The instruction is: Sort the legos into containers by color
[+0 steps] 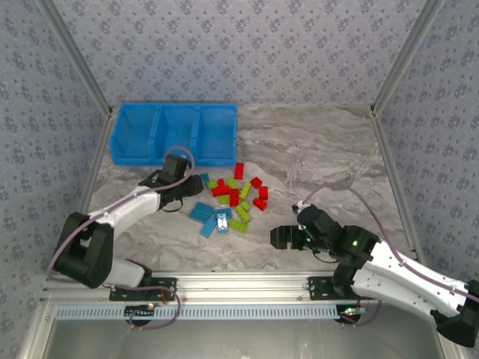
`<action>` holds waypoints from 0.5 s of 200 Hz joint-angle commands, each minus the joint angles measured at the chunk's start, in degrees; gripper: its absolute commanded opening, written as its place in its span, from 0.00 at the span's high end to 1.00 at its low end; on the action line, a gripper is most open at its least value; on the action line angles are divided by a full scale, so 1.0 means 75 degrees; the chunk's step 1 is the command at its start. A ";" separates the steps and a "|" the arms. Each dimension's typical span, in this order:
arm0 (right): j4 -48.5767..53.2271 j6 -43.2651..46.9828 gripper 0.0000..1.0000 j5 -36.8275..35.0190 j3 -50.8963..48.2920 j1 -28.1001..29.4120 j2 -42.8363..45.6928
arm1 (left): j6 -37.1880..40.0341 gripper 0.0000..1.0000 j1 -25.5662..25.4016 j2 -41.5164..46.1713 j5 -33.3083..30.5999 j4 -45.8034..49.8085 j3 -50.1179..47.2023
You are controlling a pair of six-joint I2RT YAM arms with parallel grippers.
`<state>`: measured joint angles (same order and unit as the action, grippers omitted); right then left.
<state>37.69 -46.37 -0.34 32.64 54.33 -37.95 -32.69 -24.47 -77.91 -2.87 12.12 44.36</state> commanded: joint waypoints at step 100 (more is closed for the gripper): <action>-0.0237 -0.0145 0.12 -0.0353 0.0646 0.0043 0.0148 | 0.0028 0.62 0.3583 -0.1473 -0.0863 0.0823 0.4373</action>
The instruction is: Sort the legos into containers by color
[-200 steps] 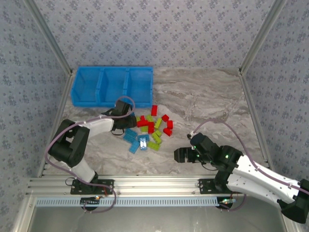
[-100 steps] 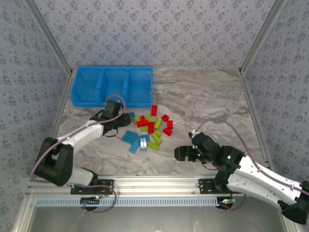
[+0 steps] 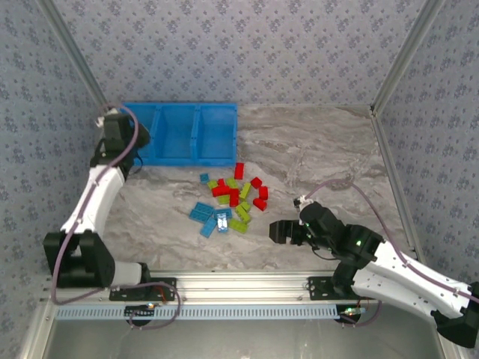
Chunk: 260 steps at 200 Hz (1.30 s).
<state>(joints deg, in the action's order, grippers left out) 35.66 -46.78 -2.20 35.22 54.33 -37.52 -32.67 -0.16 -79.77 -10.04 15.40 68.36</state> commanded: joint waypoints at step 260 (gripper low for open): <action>-0.1697 0.2134 0.18 0.0351 0.2376 -0.1867 -0.6253 | 0.4305 0.22 -0.3986 0.3654 0.2073 0.3286 -0.0598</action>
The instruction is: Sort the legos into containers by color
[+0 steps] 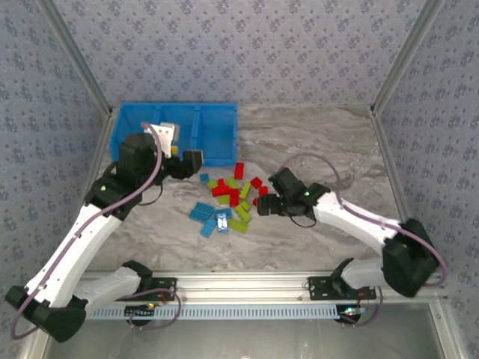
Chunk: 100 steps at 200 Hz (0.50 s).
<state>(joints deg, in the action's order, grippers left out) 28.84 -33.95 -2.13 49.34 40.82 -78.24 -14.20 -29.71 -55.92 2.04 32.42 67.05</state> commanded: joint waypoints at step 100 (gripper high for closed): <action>-0.1022 0.0627 0.70 -0.0427 0.1380 0.0197 -0.2999 | 0.4535 0.01 -0.0478 0.1318 0.3360 -0.0062 -0.2806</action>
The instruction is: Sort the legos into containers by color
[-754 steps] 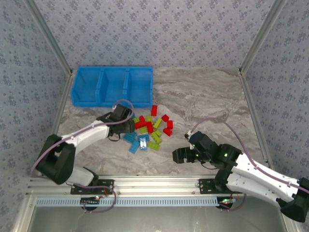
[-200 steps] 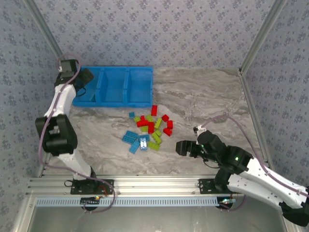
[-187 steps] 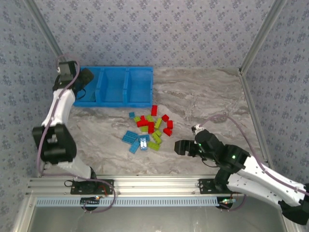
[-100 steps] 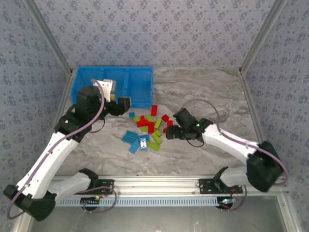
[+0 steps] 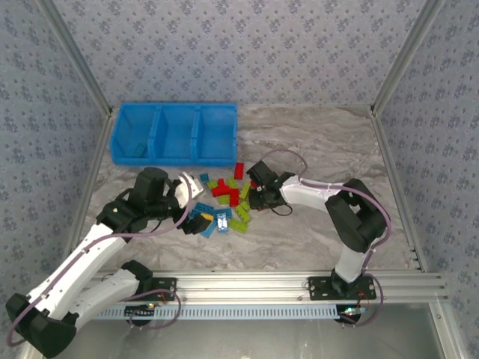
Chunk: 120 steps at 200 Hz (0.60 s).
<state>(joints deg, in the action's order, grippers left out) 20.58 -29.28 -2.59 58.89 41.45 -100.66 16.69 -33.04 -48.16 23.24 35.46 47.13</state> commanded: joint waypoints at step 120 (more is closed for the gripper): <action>-0.2867 0.1121 0.90 -0.3141 0.0282 0.1237 0.2811 | -0.0542 0.01 0.0161 0.0999 -0.4042 -0.1037 -0.0405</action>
<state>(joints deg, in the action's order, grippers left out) 6.90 -24.75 -20.23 57.04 52.66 -71.33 15.38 -32.71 -42.19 4.84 29.67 44.40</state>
